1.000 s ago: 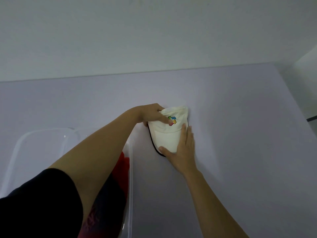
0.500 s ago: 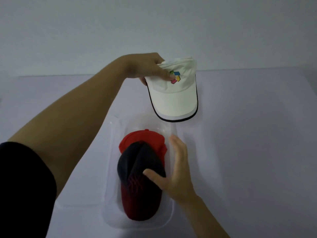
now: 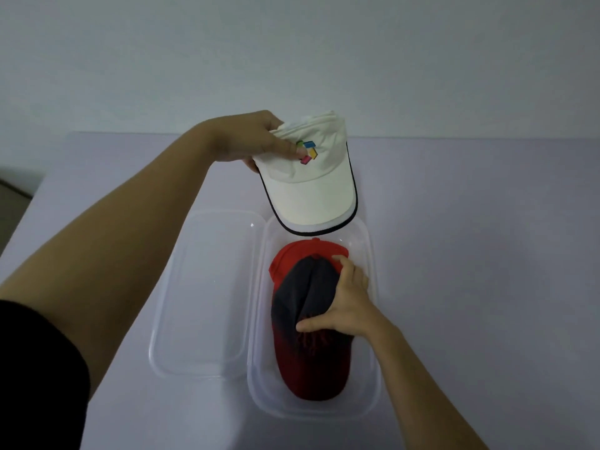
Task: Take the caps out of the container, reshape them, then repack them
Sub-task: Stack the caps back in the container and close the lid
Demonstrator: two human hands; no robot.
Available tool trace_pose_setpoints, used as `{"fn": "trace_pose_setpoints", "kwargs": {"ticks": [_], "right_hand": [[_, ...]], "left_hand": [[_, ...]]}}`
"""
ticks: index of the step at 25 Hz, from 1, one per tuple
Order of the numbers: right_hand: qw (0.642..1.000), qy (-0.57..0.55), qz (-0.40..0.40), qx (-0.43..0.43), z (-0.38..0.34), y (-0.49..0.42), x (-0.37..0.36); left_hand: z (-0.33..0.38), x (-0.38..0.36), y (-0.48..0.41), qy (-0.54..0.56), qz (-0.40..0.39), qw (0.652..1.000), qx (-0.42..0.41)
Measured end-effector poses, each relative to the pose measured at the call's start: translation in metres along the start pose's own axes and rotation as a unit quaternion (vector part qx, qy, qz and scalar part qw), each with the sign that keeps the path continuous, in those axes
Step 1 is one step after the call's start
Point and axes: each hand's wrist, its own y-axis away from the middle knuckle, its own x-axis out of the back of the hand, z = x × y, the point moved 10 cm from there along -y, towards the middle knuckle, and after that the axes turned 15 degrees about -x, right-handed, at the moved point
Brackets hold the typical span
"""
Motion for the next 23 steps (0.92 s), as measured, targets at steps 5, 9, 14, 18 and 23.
{"fn": "trace_pose_setpoints", "kwargs": {"ticks": [5,9,14,18,23], "right_hand": [[1.0,-0.01,-0.014,0.008,-0.003,-0.001,0.0],[1.0,0.018,-0.003,0.008,-0.009,0.005,0.004],[0.997,0.029,0.004,0.071,-0.021,0.039,0.002],[0.994,0.048,0.001,0.097,-0.014,0.06,-0.002],[0.992,0.046,0.013,0.116,-0.008,0.067,0.0]], "left_hand": [[-0.012,0.014,0.008,0.033,0.019,0.999,-0.005],[-0.013,0.015,0.011,0.039,0.021,0.999,-0.007],[-0.007,0.021,0.016,0.042,0.047,0.997,-0.036],[0.018,0.013,0.026,0.017,0.103,0.989,-0.108],[0.034,-0.048,0.03,-0.127,0.007,0.977,-0.17]]}}
